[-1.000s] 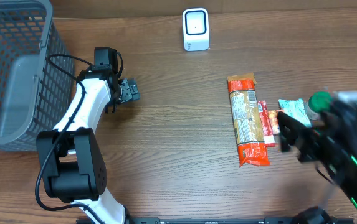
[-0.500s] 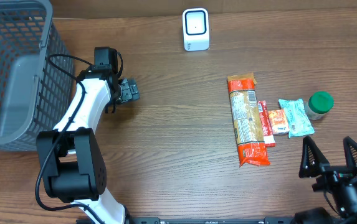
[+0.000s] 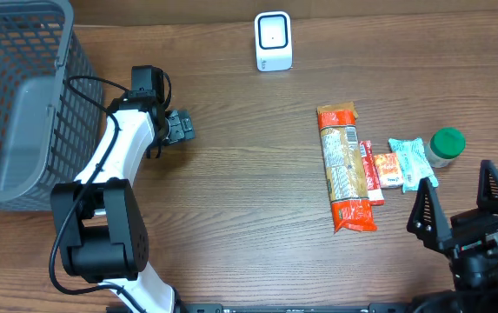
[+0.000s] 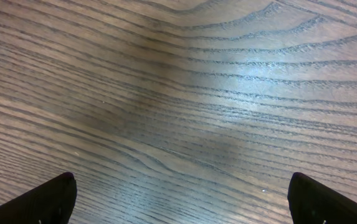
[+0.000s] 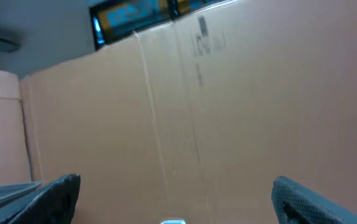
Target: Scan the item barcode
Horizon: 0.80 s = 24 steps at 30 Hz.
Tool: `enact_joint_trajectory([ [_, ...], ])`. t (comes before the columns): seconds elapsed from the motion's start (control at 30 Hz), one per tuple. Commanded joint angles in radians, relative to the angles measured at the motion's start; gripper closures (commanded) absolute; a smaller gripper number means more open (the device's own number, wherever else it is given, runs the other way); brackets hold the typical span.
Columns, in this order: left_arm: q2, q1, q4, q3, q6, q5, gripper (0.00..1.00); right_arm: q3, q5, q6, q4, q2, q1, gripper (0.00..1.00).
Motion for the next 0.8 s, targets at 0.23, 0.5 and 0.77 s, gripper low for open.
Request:
enact_joint_trajectory([
  [0.23,-0.014,0.004,0.003,0.017,0.011,-0.009,0.0,-0.185,-0.06,-0.054,0.171,-0.04,-0.045,0.0],
  [0.5,-0.014,0.004,0.003,0.017,0.011,-0.009,0.0,-0.311,-0.06,-0.047,0.17,-0.04,-0.045,0.0],
  [0.77,-0.014,0.004,0.003,0.017,0.011,-0.009,0.0,-0.347,-0.071,-0.048,0.063,-0.04,-0.045,0.0],
])
